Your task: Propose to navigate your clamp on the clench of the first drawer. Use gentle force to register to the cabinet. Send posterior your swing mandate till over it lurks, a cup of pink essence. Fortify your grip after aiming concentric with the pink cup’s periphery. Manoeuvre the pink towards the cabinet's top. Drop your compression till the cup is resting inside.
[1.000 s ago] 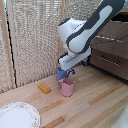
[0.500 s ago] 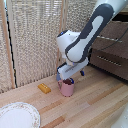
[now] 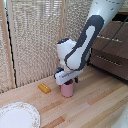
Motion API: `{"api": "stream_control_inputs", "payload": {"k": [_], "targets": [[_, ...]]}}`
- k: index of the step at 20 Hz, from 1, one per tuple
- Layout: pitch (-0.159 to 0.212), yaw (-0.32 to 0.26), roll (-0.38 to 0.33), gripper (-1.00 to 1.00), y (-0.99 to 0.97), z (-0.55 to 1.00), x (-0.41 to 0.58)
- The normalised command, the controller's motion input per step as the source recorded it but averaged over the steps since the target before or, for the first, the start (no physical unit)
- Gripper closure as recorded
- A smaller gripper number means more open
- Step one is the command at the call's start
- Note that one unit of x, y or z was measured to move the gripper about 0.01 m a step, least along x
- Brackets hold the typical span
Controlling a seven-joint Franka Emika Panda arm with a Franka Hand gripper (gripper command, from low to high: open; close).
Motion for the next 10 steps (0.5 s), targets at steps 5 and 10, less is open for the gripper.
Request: {"api": "stream_control_inputs", "payload": {"k": [5, 10], "targets": [[0.005, 0.051, 0.003, 1.00, -0.06, -0.04, 0.001], [-0.005, 0.007, 0.017, 1.00, -0.12, 0.01, -0.004]]}}
